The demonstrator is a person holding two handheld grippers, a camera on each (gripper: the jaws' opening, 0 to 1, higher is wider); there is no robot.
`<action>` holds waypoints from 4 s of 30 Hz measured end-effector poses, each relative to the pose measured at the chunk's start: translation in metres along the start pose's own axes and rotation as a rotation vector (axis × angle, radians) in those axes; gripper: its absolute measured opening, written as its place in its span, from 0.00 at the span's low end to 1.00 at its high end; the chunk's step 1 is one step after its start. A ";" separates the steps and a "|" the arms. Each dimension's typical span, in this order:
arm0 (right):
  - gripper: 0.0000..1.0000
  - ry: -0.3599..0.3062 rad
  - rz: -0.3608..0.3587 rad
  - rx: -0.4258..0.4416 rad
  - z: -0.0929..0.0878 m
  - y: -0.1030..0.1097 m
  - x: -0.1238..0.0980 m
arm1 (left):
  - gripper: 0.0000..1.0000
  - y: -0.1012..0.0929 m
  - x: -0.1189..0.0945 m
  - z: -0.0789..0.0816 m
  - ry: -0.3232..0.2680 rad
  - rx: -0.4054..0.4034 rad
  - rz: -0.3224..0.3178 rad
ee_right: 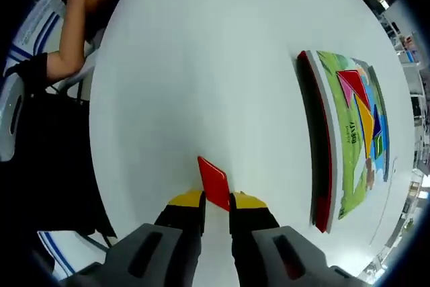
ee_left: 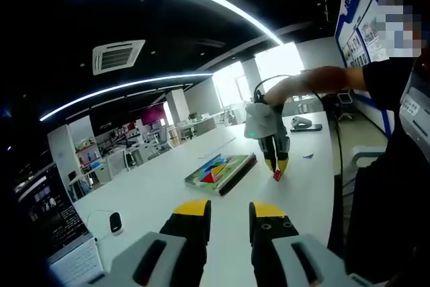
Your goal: Pick up the tangram pieces one by one and place each piece onto its matching region on the pattern sheet, fitting the shapes together until the outline on the sheet is completely filled by the tangram pieces
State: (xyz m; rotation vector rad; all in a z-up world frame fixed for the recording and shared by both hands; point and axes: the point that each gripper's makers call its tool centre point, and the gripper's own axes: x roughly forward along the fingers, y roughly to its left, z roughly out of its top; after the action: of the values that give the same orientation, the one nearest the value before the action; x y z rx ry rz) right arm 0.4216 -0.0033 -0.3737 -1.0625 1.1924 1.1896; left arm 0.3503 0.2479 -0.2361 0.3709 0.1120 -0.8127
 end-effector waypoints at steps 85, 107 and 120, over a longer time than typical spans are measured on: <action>0.20 -0.525 -0.380 0.510 -0.029 -0.109 -0.104 | 0.25 0.003 0.001 0.005 -0.005 0.003 0.013; 0.14 -1.076 -0.723 0.542 -0.119 -0.033 -0.207 | 0.23 0.014 0.028 0.059 -0.160 -0.107 0.087; 0.14 -1.190 -0.864 0.601 -0.173 0.007 -0.223 | 0.23 0.002 0.031 0.072 -0.211 -0.121 0.052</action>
State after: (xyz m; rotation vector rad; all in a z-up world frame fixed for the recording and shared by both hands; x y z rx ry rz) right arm 0.3996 -0.1955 -0.1678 -0.1903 0.0471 0.4937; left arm 0.3703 0.2018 -0.1760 0.1723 -0.0451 -0.7850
